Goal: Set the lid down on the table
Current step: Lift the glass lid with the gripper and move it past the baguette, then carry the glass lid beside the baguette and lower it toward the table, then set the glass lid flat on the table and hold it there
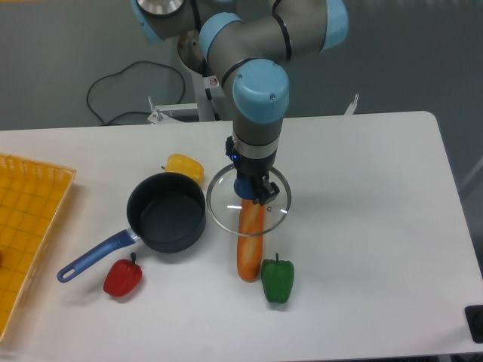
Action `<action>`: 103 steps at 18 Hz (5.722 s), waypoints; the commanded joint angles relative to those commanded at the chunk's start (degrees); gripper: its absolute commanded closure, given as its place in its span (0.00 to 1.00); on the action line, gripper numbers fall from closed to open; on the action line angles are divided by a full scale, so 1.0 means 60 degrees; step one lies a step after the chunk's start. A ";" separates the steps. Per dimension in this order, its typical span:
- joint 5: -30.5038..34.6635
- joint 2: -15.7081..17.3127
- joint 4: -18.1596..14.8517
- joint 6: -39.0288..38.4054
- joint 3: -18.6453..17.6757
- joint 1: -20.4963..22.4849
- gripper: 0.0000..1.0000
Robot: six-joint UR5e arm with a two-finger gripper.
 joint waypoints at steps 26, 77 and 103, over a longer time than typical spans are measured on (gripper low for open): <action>0.0015 -0.0512 0.0527 0.0365 -0.0030 0.0718 0.49; 0.1348 -0.2651 0.2212 0.1011 0.0015 0.1465 0.48; 0.1362 -0.2798 0.2212 0.1011 0.0000 0.1436 0.20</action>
